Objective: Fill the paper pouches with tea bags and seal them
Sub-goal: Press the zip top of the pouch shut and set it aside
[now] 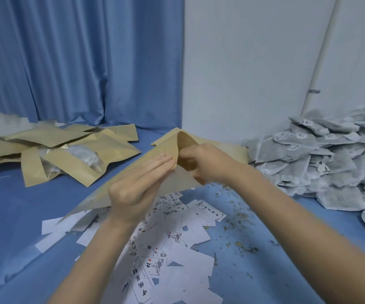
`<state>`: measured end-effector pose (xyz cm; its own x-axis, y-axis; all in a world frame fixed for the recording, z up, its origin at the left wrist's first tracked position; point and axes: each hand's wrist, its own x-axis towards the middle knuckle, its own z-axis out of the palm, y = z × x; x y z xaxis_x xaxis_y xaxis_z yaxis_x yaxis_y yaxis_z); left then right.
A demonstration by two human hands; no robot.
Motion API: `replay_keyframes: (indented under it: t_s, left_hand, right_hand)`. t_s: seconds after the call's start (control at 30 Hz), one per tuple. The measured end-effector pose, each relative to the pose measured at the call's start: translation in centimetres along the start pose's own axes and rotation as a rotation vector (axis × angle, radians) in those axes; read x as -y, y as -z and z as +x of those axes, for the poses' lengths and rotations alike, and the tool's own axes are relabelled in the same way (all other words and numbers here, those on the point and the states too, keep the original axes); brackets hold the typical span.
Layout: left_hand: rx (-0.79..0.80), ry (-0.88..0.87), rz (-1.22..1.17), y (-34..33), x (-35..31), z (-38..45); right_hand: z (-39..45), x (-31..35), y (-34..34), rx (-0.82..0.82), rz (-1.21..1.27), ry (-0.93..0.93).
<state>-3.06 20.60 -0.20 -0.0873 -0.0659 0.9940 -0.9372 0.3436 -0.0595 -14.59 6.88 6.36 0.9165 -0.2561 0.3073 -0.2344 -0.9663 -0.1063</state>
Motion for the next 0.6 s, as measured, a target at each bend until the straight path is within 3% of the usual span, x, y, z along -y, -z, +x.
replay_keyframes:
  t_s: [0.17, 0.37, 0.6]
  left_hand:
    - [-0.249, 0.182, -0.035, -0.3, 0.7, 5.0]
    - [-0.53, 0.454, -0.324, -0.7, -0.8, 13.8]
    - [-0.533, 0.656, -0.628, -3.8, -3.4, 17.8]
  right_hand:
    - [-0.2, 0.3, 5.5, -0.031, 0.223, 0.007]
    - [-2.7, 0.4, 14.3, -0.404, 0.278, 0.001]
    - [-6.9, -0.6, 20.1, -0.473, 0.068, -0.027]
